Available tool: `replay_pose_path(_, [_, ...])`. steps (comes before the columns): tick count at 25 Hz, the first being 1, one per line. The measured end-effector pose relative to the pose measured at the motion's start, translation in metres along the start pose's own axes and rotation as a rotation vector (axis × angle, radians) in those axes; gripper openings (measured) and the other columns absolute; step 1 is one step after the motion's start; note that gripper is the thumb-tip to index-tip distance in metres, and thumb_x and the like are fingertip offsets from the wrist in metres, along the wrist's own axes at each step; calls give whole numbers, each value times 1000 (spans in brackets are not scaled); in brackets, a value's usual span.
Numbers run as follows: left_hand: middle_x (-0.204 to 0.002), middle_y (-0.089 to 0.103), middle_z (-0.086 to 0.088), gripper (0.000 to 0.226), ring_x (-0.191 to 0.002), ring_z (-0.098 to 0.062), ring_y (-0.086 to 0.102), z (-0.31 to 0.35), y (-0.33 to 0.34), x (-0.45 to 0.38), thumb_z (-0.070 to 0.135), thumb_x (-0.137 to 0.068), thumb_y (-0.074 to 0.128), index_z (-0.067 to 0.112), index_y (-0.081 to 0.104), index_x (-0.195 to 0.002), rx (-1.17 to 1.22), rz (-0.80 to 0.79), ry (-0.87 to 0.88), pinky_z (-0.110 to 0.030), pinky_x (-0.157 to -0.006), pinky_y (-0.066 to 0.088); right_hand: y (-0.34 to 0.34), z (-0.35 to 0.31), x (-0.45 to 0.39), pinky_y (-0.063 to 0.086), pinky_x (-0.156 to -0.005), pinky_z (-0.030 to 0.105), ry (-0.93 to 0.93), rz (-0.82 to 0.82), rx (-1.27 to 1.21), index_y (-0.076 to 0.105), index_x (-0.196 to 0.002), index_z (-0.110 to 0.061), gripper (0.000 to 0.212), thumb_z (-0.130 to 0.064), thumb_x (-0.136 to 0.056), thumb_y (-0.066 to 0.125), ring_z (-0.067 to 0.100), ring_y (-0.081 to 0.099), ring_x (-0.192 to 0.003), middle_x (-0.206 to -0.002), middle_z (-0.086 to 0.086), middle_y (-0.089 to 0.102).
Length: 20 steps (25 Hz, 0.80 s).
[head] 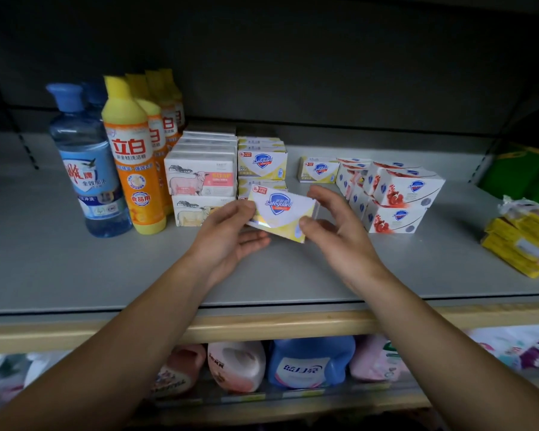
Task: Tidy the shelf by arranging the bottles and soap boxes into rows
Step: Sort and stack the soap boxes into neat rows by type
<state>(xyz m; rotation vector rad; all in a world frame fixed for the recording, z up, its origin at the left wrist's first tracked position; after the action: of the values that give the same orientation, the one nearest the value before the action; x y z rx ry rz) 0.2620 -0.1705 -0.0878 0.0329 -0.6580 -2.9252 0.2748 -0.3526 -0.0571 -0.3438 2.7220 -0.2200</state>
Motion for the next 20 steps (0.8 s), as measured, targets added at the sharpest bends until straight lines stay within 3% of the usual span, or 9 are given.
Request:
replay_pose_path(3, [-97, 73, -10, 21, -83, -28, 73, 2, 2, 0, 26, -98, 52, 17, 71, -95, 120, -53, -2, -35, -67, 59, 14, -7, 0, 50, -88, 27, -61, 5, -164, 61, -114, -26, 35, -5, -87, 67, 6, 66, -100, -111, -12, 70])
replay_pose_path(5, [-109, 69, -11, 40, -92, -29, 71, 3, 6, 2, 45, -95, 48, 14, 66, -112, 226, -118, -76, -38, -70, 60, 22, -21, 7, 46, -93, 22, -269, -22, 59, 64, -118, -22, 44, -11, -77, 76, 8, 63, -107, -116, -9, 68])
replay_pose_path(7, [-123, 63, -11, 62, -105, -27, 66, 6, 11, 6, 59, -88, 44, 12, 62, -124, 344, -234, -165, -40, -83, 58, 36, -31, 19, 41, -99, 22, -598, -39, 442, 66, -122, -18, 52, -23, -72, 82, 15, 55, -111, -120, -3, 63])
replay_pose_path(9, [-129, 61, -12, 66, -114, -25, 61, 8, 12, 10, 60, -91, 41, 12, 59, -131, 380, -328, -206, -39, -97, 52, 53, -34, 30, 43, -100, 34, -796, -56, 676, 68, -121, -17, 50, -26, -73, 81, 23, 48, -111, -120, 2, 62])
replay_pose_path(11, [-131, 60, -13, 64, -118, -26, 58, 7, 10, 11, 59, -95, 37, 12, 57, -134, 382, -342, -218, -38, -105, 44, 61, -34, 35, 46, -95, 44, -841, -45, 748, 69, -120, -16, 48, -25, -75, 81, 26, 47, -111, -119, 5, 63])
replay_pose_path(15, [-132, 57, -16, 72, -115, -29, 59, 12, 8, 13, 58, -83, 50, 9, 55, -134, 398, -302, -150, -43, -103, 46, 48, -38, 29, 49, -92, 36, -715, 65, 590, 68, -119, -14, 48, -26, -74, 81, 23, 58, -104, -114, 2, 64])
replay_pose_path(18, [-109, 68, -11, 45, -93, -31, 69, 12, 7, 12, 37, -81, 63, 13, 61, -119, 283, -263, -10, -41, -77, 58, 26, -39, 16, 54, -80, 27, -395, 169, 210, 65, -113, -25, 41, -30, -73, 71, 10, 66, -93, -104, -9, 67])
replay_pose_path(20, [-103, 73, -11, 25, -91, -31, 71, 15, 10, 12, 17, -90, 61, 12, 62, -115, 59, -163, 99, -39, -74, 60, 12, -36, 5, 56, -74, 29, -184, 178, 31, 62, -107, -38, 38, -26, -72, 65, 10, 68, -87, -100, -11, 70])
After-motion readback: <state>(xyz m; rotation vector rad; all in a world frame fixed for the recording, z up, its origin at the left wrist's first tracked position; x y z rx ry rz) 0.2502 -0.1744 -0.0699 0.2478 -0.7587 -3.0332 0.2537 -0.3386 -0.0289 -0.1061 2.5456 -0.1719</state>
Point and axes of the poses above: each hand's wrist, its own x-axis away from the middle knuckle, its own y-axis out of the palm, z = x × y, the point moved 4 cm from there along -x, towards the middle knuckle
